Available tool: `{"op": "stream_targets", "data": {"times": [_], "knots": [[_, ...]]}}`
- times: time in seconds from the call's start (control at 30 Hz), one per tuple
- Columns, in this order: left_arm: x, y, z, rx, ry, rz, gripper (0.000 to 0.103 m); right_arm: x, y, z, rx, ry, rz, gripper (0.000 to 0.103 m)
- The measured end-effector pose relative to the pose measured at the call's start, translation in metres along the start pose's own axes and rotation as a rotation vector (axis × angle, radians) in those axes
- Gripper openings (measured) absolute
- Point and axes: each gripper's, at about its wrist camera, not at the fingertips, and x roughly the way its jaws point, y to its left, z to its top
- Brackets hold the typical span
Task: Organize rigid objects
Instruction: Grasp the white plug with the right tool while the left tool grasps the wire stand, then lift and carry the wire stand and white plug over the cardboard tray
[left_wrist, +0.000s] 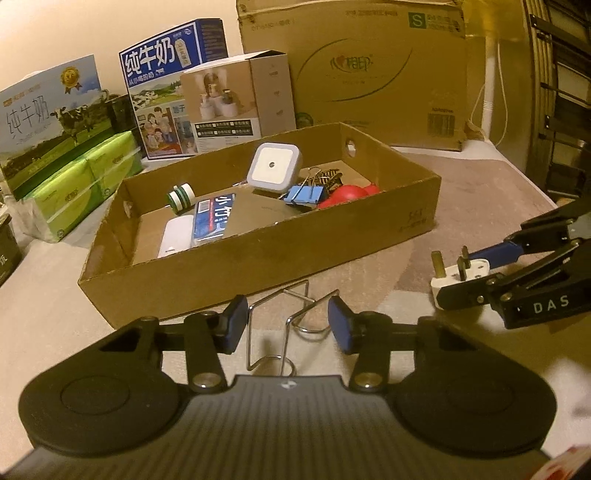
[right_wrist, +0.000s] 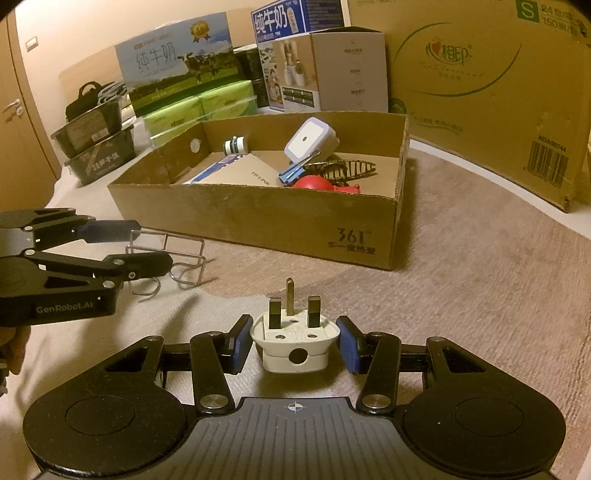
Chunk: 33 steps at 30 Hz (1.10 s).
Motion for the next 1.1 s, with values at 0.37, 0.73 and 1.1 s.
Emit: {"op": "stream_targets", "data": {"times": [0.37,0.73,1.1], "knots": [[-0.001,-0.005,0.001,0.089,0.051,-0.103,0.027,-0.002,0.003,-0.001,0.003,0.000,0.001,0.049],[0.007,-0.008,0.004,0.054,0.061,-0.107,0.024,-0.002,0.003,0.000,0.006,-0.001,0.001,0.049],[-0.018,0.003,-0.001,-0.076,0.080,-0.082,0.024,-0.015,0.005,0.003,0.051,-0.007,0.005,0.049]]}}
